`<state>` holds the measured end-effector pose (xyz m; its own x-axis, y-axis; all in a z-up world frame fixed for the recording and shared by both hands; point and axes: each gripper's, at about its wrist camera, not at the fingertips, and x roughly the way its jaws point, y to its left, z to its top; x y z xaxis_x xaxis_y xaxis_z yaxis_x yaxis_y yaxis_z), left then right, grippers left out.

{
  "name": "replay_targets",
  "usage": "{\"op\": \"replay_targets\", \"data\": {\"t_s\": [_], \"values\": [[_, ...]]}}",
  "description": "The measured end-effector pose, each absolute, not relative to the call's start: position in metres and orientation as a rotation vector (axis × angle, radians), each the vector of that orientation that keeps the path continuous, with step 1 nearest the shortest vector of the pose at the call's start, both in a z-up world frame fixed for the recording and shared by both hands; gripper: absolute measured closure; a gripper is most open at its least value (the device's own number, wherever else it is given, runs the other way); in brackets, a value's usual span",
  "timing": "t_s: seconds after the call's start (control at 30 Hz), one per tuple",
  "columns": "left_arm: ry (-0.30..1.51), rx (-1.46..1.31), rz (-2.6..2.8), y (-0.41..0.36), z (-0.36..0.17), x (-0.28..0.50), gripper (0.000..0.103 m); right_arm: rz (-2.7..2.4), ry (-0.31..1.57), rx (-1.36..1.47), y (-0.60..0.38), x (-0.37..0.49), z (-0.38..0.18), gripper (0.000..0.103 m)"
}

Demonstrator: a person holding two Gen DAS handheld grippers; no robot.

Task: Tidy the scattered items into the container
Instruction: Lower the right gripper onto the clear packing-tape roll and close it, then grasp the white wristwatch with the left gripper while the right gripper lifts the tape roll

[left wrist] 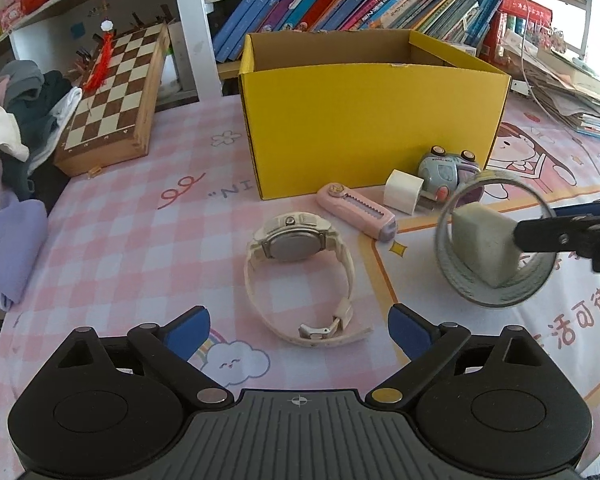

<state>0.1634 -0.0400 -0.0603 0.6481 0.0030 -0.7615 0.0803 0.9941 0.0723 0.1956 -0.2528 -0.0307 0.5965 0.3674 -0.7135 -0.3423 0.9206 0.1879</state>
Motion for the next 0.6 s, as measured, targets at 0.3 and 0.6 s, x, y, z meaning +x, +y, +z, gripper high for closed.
{"op": "replay_targets", "data": {"t_s": [0.3,0.6], "values": [[0.861,0.108,-0.044,-0.043,-0.066,0.180,0.015,0.391,0.851,0.053,-0.265,0.196,-0.034,0.069],[0.892,0.081,-0.028,-0.037,-0.077,0.204,0.024,0.380,0.857,0.051,-0.266,0.198,-0.036,0.070]]}}
